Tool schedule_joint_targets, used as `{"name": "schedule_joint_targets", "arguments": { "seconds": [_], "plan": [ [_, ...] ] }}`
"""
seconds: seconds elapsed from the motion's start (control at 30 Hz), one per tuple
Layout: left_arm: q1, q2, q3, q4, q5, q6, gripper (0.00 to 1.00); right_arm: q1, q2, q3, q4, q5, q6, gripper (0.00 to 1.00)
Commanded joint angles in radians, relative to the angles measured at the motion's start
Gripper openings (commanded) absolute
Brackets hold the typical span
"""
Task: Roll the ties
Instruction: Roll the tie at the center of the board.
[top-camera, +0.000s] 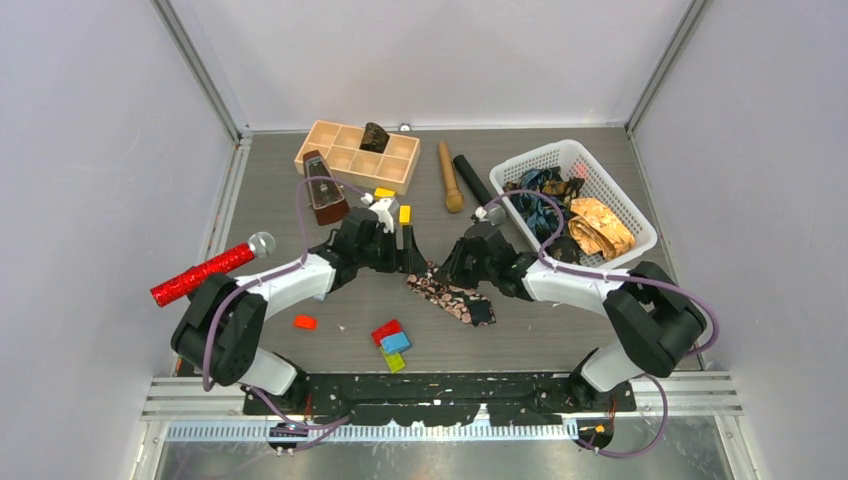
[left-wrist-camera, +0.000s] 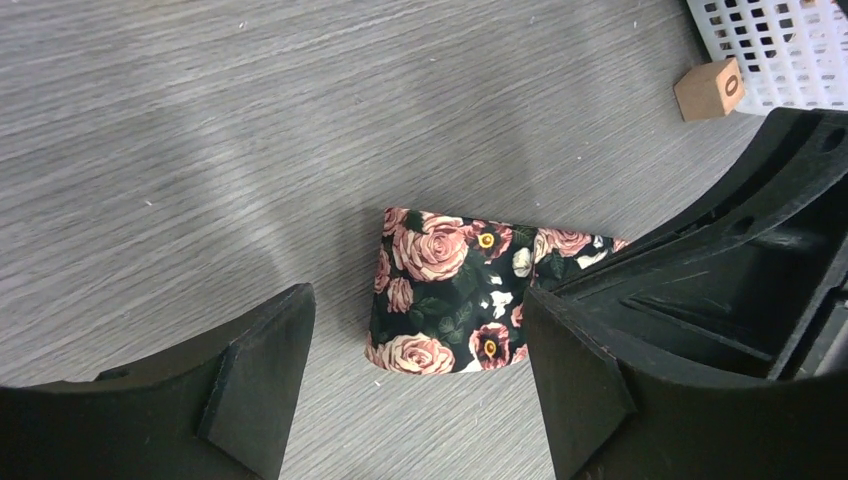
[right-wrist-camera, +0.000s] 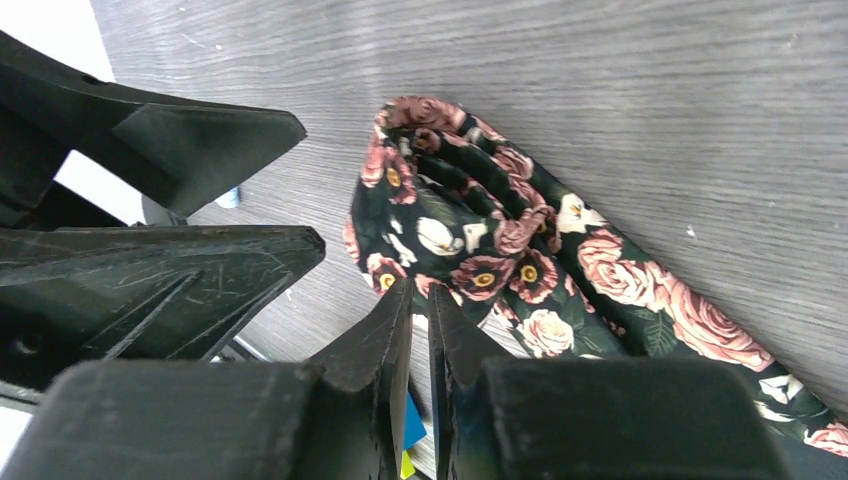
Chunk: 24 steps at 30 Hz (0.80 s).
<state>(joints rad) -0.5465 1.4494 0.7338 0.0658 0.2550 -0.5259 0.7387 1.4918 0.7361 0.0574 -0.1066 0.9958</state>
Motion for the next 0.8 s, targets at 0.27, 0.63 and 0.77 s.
{"name": "schedule_joint_targets", "arguments": {
  "seconds": [0.27, 0.63, 0.77],
  "plan": [
    [0.008, 0.099, -0.007, 0.11, 0.06, -0.037, 0.79, 0.003, 0.018, -0.011, -0.034, 0.042, 0.044, 0.17],
    [0.008, 0.149, -0.002, 0.146, 0.124, -0.04, 0.78, 0.004, 0.021, -0.016, -0.103, 0.069, 0.037, 0.17],
    [0.009, 0.155, -0.008, 0.158, 0.151, -0.045, 0.78, 0.004, 0.019, -0.02, -0.114, 0.061, 0.035, 0.17]
  ]
}}
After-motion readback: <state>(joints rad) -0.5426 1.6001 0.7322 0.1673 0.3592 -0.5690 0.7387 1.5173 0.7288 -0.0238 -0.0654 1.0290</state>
